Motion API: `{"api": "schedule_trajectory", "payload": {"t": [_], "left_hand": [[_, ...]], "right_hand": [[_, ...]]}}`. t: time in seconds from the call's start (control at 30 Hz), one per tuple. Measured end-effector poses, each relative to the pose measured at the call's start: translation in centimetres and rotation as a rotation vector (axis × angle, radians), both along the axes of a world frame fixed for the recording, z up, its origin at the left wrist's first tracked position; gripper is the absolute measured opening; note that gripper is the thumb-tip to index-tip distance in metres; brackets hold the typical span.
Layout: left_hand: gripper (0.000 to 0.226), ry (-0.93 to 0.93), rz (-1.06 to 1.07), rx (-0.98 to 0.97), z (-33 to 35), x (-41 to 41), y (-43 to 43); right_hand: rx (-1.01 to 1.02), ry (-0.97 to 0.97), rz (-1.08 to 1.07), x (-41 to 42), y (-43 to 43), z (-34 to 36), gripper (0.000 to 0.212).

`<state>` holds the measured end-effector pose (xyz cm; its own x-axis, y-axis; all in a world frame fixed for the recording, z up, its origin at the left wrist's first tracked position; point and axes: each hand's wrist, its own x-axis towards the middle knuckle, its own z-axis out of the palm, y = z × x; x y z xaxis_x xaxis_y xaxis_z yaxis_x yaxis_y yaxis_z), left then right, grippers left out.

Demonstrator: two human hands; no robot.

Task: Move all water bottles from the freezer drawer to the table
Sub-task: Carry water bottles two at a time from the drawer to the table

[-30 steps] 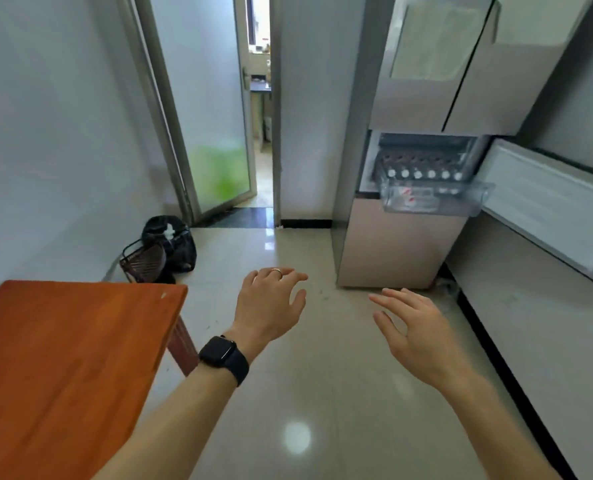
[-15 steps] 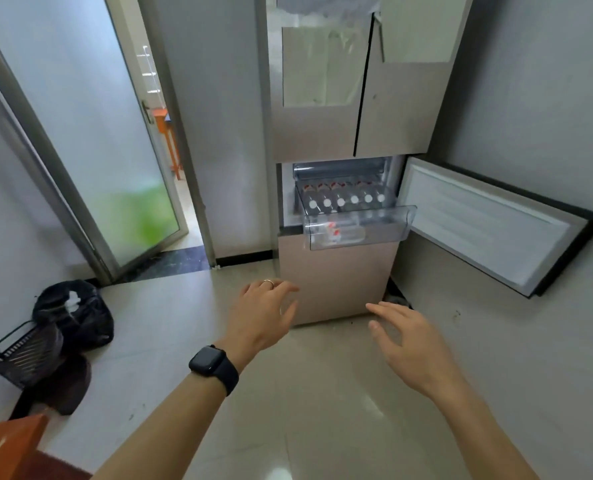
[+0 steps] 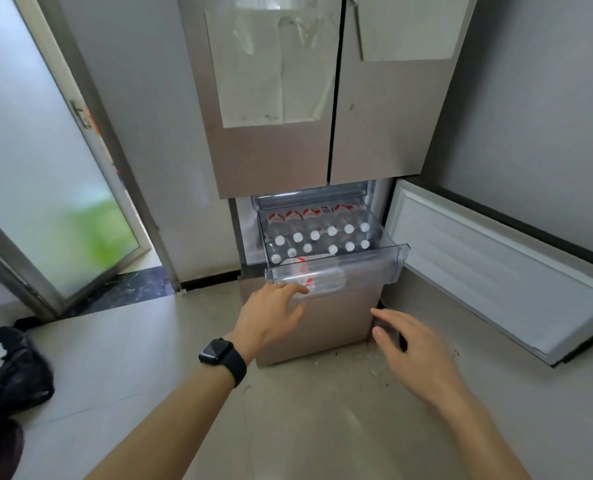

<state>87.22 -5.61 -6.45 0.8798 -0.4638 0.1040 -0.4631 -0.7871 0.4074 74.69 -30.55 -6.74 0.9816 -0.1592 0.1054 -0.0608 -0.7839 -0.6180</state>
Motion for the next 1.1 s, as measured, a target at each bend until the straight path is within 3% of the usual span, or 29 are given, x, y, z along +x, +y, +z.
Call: {"api": "schedule_trajectory", "payload": {"t": [0.33, 0.63, 0.9, 1.1], "left_hand": [[0.038, 0.228, 0.203, -0.050, -4.4, 17.3, -6.7], [0.038, 0.566, 0.426, -0.064, -8.7, 26.8, -7.6], [0.043, 0.741, 0.276, 0.241, -13.0, 31.5, -9.1], [0.033, 0.895, 0.208, 0.236, -15.7, 32.7, -8.7]], "right_hand": [[0.023, 0.076, 0.172, 21.0, -9.0, -3.1, 0.039], [0.000, 0.258, 0.442, 34.5, -8.8, -6.8, 0.043], [-0.216, 0.420, 0.541, 44.4, -5.1, -11.7, 0.053], [-0.368, 0.647, 0.628, 48.0, -2.3, -15.6, 0.085]]}}
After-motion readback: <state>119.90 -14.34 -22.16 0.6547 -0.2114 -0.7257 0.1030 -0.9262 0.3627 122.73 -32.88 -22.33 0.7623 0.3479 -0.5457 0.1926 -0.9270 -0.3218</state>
